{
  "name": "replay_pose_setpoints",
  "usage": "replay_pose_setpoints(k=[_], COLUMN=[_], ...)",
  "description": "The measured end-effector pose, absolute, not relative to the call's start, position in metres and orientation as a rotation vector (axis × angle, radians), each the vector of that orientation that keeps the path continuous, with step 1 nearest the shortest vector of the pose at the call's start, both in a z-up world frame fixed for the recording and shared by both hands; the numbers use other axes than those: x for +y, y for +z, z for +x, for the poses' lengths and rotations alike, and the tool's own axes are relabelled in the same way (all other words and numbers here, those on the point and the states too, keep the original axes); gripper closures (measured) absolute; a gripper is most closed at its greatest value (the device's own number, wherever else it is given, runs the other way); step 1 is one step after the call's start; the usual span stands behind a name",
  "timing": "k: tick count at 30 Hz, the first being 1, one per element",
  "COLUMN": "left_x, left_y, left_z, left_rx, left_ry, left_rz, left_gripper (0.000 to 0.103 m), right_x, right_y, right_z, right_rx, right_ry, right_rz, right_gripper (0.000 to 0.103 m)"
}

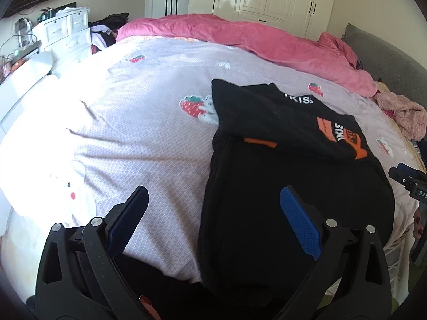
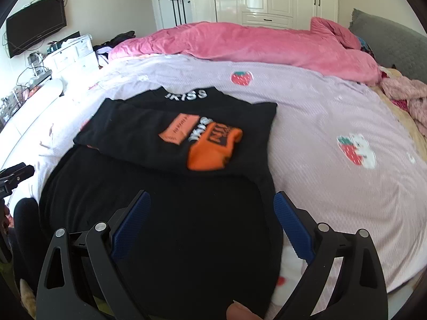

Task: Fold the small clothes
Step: 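Move both tools to the sweatshirt hem and grasp it, then lift the hem with both tools and fold it toward the collar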

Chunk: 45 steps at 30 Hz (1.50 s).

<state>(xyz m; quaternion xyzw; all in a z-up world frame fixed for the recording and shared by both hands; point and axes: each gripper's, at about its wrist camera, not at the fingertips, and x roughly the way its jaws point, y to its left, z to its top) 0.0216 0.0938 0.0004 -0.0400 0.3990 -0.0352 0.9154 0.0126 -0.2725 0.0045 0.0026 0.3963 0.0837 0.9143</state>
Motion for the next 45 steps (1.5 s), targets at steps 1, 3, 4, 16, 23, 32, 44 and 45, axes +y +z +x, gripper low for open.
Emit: replay_pose_setpoints(k=[1,3,4,16,23,32,44,45], left_x=[0.096,0.100,0.100,0.091,0.092,0.100,0.101,0.099], left_y=[-0.002,-0.008,-0.011,-0.044,-0.055,-0.055,-0.021,-0.018], left_z=[0.020,0.016,0.015,0.006,0.008,0.007,-0.003,-0.003], left_rx=[0.827,0.854,0.862,0.980,1.002,0.976,0.882,0.877], left_ry=[-0.074,-0.077,-0.078,-0.149,-0.160,-0.147,-0.204,-0.215], left_rz=[-0.086,-0.096,-0.098,-0.081,-0.102,-0.120,-0.169,-0.176], left_gripper=[0.010,0.011,0.012,0.052,0.070,0.091,0.101,0.101], right_x=[-0.275,-0.278,-0.280,-0.298,-0.305,-0.318,-0.339,-0.339], right_y=[0.002,-0.002,-0.006,-0.033,-0.041,-0.053,-0.027,-0.022], right_z=[0.009,0.004,0.001,-0.030,-0.040,-0.047,-0.051,-0.052], right_rx=[0.820,0.829,0.835,0.917,0.946,0.967,0.869,0.850], right_ry=[0.168,0.167,0.161,0.150,0.162,0.149,0.236,0.243], right_rz=[0.012,0.010,0.003,-0.006,0.028,0.041,0.149,0.149], right_gripper=[0.010,0.010,0.010,0.010,0.011,0.056,0.095,0.095])
